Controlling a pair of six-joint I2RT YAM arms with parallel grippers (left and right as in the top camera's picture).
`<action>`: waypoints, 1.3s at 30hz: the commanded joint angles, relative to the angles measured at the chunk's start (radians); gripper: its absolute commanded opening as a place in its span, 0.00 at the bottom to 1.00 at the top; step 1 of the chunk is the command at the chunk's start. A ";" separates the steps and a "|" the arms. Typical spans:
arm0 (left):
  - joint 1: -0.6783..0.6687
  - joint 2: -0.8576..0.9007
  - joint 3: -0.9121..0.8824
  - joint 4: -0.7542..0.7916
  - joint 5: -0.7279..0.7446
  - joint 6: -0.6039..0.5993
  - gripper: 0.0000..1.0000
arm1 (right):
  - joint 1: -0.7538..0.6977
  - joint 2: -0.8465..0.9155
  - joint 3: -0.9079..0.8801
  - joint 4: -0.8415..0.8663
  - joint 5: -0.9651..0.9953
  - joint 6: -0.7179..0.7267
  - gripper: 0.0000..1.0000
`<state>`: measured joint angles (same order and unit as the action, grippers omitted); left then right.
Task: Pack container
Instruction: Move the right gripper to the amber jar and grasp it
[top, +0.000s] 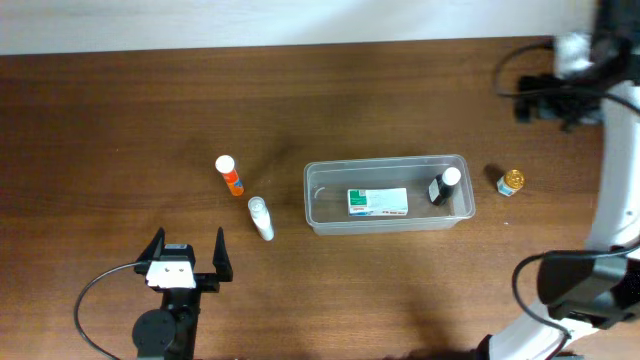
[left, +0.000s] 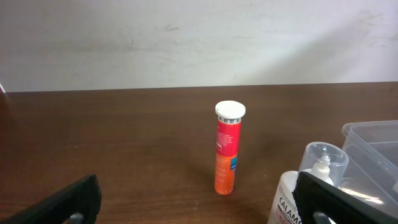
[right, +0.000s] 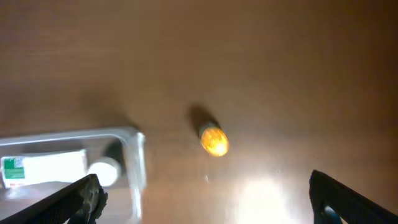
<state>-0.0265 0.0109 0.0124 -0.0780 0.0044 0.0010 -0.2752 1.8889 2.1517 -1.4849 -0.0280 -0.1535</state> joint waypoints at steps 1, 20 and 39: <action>0.004 -0.005 -0.003 -0.003 0.015 0.015 0.99 | -0.058 0.042 -0.069 0.009 -0.147 0.069 0.98; 0.004 -0.005 -0.003 -0.003 0.015 0.015 0.99 | -0.082 0.182 -0.364 0.239 -0.019 0.406 0.98; 0.004 -0.005 -0.003 -0.003 0.015 0.015 1.00 | -0.063 0.212 -0.606 0.483 -0.019 0.406 0.90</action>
<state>-0.0265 0.0109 0.0124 -0.0780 0.0044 0.0013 -0.3458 2.0979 1.5707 -1.0214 -0.0673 0.2409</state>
